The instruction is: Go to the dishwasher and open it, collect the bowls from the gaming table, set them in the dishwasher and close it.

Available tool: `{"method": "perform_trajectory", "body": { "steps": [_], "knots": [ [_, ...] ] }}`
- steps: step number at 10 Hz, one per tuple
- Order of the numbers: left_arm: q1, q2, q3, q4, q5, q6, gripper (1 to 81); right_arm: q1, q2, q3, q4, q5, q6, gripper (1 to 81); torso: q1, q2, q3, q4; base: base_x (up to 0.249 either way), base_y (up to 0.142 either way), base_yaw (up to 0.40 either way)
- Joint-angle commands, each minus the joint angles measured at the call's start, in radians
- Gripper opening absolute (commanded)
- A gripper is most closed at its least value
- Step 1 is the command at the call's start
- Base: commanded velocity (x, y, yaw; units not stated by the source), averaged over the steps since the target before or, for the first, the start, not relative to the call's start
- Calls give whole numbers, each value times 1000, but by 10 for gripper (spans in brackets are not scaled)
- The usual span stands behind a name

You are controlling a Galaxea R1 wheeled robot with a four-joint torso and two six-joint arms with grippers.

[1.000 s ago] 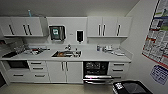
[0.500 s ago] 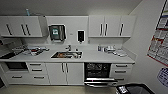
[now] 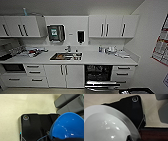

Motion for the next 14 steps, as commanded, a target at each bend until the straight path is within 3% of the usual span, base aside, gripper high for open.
{"method": "perform_trajectory", "body": {
  "steps": [1,14],
  "knots": [
    [-35,-31,11,5,27,0,10,37,-13,0,-5,-35,0,10,0,0,0,0,153,0,0],
    [-35,-13,-11,5,27,0,10,40,-9,4,-5,-35,0,10,1,1,-1,0,153,0,0]
  ]
}}
